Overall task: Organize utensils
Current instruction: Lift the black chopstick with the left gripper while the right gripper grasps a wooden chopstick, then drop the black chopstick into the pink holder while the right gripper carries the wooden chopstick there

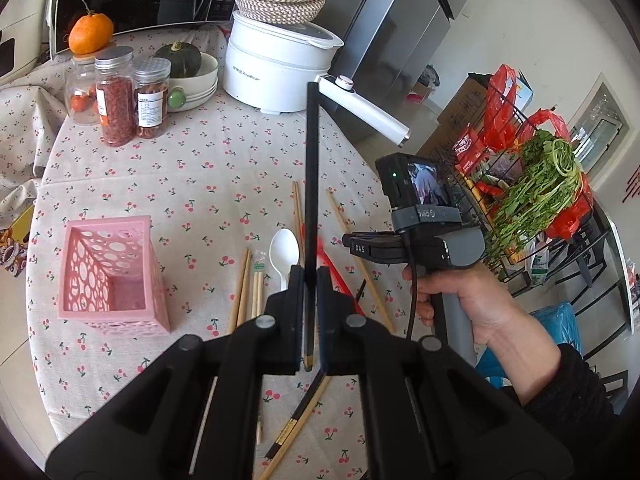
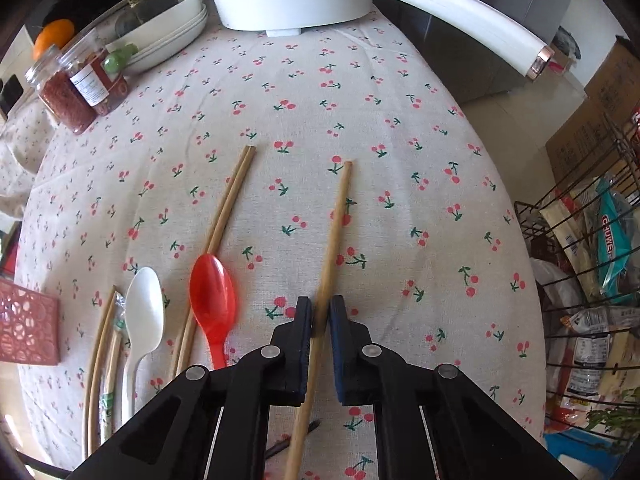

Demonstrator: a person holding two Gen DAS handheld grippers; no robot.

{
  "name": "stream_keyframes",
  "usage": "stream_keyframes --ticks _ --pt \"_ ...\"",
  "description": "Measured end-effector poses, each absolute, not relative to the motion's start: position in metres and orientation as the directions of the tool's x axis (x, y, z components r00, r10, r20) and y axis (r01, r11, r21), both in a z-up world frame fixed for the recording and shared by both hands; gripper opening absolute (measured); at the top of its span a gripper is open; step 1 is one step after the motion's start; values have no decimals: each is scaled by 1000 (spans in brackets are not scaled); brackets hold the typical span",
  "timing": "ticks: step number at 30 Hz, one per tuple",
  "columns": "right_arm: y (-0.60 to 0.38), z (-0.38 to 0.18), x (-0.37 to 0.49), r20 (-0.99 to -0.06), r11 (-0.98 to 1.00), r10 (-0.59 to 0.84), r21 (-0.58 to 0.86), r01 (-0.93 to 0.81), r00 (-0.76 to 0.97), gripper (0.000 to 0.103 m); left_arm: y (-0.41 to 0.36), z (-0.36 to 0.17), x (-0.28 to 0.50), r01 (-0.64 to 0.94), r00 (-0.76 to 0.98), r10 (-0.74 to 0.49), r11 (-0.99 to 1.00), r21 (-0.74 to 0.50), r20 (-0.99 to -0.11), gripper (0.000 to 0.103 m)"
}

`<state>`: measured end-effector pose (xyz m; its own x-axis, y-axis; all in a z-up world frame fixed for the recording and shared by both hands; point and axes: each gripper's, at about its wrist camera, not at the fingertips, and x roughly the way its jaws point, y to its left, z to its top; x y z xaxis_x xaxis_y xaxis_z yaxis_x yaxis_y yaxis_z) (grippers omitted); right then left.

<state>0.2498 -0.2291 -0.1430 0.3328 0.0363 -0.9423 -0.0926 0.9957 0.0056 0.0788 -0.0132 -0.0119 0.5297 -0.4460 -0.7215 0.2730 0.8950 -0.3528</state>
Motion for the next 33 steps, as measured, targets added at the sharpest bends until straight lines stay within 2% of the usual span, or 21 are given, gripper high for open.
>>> stream_keyframes --ticks 8,22,28,33 --pt "-242 -107 233 -899 993 117 93 -76 423 7 13 18 60 285 632 -443 896 -341 -636 7" --pt "-241 -13 156 -712 959 279 241 -149 644 7 83 62 38 222 818 -383 898 -380 -428 7" --pt "-230 12 138 -632 940 335 277 -201 699 7 103 66 38 163 868 -311 915 -370 -387 7" --pt "-212 23 132 -597 922 383 298 -249 705 7 114 57 50 113 881 -256 931 -348 -397 7"
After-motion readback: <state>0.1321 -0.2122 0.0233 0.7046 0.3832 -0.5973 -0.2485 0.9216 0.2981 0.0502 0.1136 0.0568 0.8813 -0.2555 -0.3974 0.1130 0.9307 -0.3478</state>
